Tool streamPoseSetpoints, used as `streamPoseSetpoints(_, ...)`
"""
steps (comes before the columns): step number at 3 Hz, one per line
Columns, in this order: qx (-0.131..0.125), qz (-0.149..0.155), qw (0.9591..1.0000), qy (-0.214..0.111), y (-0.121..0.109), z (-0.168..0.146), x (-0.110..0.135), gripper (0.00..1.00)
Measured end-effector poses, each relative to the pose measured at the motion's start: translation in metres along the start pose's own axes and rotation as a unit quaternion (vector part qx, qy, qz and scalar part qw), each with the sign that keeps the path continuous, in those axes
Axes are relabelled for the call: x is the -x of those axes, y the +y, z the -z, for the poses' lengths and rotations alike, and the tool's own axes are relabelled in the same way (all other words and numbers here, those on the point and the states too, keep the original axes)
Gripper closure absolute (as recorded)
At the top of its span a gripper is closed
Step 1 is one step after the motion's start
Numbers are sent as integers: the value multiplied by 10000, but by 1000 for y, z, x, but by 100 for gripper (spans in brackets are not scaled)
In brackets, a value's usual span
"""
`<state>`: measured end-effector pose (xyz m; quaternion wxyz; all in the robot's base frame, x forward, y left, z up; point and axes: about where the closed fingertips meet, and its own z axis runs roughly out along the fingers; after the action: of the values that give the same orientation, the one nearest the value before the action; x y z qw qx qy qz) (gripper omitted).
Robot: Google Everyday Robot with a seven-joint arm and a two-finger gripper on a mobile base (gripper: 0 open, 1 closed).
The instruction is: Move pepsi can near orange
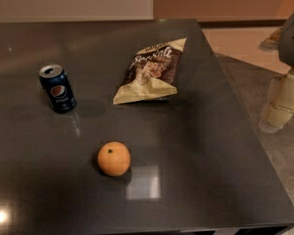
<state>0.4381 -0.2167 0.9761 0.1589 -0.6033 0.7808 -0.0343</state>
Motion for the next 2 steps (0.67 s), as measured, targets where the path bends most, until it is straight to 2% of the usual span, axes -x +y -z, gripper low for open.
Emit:
streamPoseSetpoints(1, -27, -4, 10000, -46, -2, 1, 4, 0)
streamPoseSetpoints(2, -19, 126, 9996, -258, -6, -5, 31, 0)
